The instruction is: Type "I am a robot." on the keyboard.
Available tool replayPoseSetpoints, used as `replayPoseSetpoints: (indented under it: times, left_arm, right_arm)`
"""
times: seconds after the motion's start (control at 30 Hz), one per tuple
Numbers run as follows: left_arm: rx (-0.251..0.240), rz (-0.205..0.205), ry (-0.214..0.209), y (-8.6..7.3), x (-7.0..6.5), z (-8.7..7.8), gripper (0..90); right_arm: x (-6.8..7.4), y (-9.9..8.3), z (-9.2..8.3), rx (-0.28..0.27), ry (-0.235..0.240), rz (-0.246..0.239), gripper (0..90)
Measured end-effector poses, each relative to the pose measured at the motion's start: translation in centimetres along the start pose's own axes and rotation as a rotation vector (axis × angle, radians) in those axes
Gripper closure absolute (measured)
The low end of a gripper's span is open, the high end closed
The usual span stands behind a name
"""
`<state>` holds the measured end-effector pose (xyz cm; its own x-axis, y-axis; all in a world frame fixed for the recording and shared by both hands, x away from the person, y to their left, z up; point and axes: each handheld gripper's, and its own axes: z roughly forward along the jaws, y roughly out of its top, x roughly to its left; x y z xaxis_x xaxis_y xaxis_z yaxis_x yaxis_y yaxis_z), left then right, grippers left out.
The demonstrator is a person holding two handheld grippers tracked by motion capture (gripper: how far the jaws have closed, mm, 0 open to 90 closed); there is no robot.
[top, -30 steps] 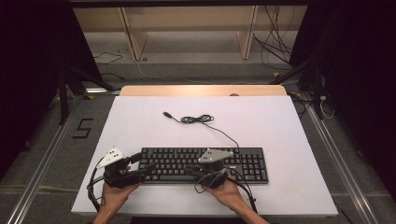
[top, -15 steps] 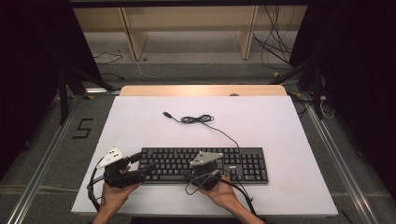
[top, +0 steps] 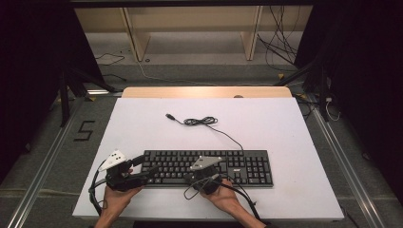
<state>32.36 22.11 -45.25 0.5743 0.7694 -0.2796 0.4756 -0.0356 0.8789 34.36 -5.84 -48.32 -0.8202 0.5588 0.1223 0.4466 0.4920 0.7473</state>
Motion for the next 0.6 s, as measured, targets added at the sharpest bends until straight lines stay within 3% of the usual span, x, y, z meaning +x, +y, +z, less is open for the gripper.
replayPoseSetpoints:
  times: [0.33,0.37,0.53,0.6]
  left_arm:
    - [0.003,0.004,0.005,0.0,0.0,0.0,24.5]
    - [0.003,0.005,0.005,0.0,0.0,0.0,24.5]
    - [0.006,0.007,0.006,0.0,0.1,0.0,24.5]
    - [0.004,0.006,0.006,0.0,0.2,0.0,24.5]
  right_arm:
    - [0.2,-0.2,0.3,-0.001,-0.014,-0.004,90.0]
    - [0.0,-0.1,0.1,-0.01,-0.003,0.017,90.0]
    - [-0.1,0.2,-0.7,-0.062,0.005,0.029,89.7]
    - [-0.3,0.3,-1.1,-0.079,0.011,0.043,85.7]
